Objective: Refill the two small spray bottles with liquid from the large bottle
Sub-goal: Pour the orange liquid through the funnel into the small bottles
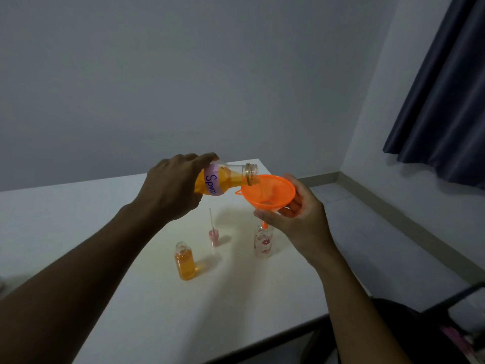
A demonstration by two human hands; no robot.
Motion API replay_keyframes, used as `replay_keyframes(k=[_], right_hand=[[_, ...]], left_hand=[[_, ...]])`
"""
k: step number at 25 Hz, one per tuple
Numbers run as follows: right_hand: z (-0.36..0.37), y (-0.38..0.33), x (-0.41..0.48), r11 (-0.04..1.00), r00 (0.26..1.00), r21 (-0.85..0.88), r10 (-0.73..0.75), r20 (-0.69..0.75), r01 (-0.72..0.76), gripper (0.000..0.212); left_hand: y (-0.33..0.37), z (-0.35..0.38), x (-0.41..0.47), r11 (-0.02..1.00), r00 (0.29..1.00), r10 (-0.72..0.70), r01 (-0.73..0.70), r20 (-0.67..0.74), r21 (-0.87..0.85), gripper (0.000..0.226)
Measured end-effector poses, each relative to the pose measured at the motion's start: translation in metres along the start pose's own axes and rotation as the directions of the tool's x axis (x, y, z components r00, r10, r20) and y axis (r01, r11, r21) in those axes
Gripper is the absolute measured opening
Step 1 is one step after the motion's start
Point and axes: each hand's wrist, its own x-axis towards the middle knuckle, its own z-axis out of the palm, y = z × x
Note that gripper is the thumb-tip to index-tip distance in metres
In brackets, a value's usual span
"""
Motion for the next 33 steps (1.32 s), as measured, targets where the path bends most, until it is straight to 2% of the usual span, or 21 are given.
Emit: replay_keyframes(k=[9,33], right_hand=[[0.0014,-0.0042,-0.0006,1.000,1.000,-0.009,-0.008,0.010,0.008,0.102],[0.0011,-0.0066,-0.0006,1.000,1.000,0.021,0.005,-0.004,-0.005,0.098]], left_hand=[[0.0016,-0.0069,0.0015,0.998,1.000,0.004,-0.003,-0.008,0.063,0.072],[-0.0014,-0.0092,-0.0005,0.996,0.999,0.026,-0.023,-0.037,0.084,0.071]])
